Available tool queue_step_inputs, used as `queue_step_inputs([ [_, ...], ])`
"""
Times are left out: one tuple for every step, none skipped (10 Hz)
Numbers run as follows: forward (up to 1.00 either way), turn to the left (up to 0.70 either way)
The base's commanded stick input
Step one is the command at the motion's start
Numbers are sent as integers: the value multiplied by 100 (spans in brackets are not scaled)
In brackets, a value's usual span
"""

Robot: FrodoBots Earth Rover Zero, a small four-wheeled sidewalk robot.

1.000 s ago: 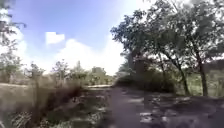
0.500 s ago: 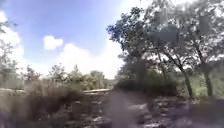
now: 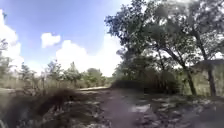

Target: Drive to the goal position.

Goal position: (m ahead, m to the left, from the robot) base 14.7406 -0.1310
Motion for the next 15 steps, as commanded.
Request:
queue_step_inputs([
  [70, 0],
  [70, 0],
  [70, 0],
  [70, 0],
  [70, 0],
  [70, 0],
  [70, 0],
  [70, 0],
  [70, 0],
  [70, 0],
  [70, 0],
  [70, 0],
  [70, 19],
  [70, 35],
  [70, 35],
])
